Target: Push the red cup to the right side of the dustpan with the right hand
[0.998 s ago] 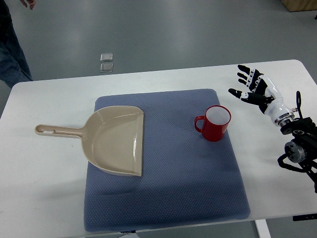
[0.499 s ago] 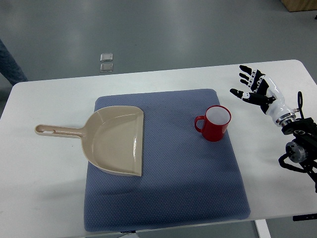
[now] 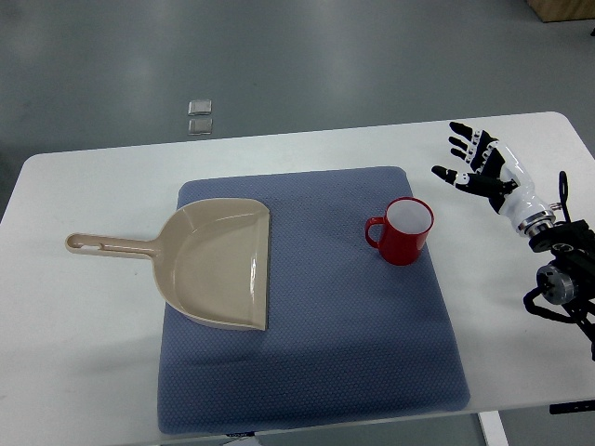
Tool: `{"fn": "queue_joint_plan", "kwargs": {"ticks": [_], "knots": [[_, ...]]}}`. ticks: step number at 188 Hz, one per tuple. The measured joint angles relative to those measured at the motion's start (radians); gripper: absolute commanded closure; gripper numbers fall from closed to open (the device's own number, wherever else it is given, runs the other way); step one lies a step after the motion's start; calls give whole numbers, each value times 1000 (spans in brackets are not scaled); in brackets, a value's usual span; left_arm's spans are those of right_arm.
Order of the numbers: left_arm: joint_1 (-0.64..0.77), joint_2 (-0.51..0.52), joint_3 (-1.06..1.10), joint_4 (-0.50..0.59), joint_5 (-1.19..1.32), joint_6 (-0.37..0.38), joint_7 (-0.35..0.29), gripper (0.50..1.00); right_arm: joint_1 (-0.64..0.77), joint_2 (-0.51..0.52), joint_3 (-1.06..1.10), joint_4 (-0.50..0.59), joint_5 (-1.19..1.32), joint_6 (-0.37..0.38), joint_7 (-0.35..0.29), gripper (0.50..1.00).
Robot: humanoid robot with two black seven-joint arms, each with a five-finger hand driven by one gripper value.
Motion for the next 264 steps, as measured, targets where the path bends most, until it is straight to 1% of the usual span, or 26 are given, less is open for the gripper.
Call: {"fn": "queue_joint_plan", "kwargs": {"ticks": [100,121,137,167,221,264], "knots": [[0,0,0,0,0,-1,0,500,19,-2,-1,2,0,3,0,576],[0,0,0,0,0,-1,0,500,20,-6,-3,2,0,19,0,576],[0,0,0,0,0,-1,0,500,20,-18,-5,2,0,54,0,576],[0,0,0,0,0,-1,0,500,19,-47,-7,0,-1,147,0,576],[0,0,0,0,0,0,0,500,4,-91,-18,0,-12,287,0,576],[0,0,0,0,0,0,0,500,-10,-97,-24,0,-39,359,0,579]]}}
